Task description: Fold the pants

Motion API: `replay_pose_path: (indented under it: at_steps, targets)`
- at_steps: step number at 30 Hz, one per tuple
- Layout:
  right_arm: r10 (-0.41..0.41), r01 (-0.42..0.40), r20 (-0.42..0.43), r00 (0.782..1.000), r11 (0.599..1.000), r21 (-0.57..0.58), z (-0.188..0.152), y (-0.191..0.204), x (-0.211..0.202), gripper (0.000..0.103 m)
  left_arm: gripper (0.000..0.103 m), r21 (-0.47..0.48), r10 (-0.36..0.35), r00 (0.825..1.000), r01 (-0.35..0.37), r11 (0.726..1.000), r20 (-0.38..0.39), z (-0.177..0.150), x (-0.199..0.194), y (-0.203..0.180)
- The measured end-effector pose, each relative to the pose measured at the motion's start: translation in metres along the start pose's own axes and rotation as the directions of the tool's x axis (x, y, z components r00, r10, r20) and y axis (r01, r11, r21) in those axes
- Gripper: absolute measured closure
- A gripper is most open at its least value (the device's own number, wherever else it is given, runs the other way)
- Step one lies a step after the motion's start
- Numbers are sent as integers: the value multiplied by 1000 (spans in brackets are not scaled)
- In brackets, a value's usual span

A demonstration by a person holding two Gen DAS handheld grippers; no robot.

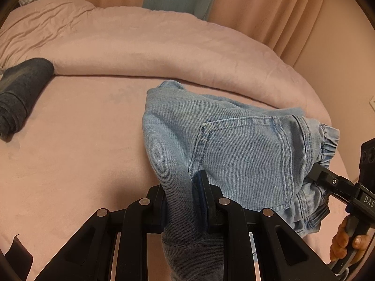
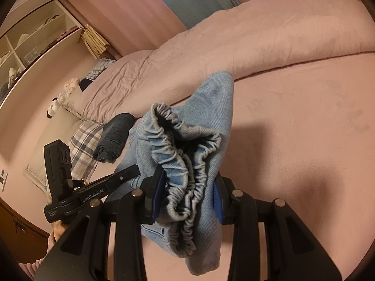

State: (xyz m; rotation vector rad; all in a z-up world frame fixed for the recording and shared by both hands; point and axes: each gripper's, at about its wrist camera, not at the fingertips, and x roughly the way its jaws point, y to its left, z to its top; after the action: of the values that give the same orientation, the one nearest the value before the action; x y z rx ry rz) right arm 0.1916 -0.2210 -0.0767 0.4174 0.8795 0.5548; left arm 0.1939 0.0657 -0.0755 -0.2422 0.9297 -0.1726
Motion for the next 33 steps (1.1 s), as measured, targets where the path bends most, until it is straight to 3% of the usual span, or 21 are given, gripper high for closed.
replay_pose_path:
  at_steps: [33]
  targets:
    - [-36,49,-102,994,991,124,-4,-39,57,65,83,14,25,996,-24,1000,-83,-9,50,16]
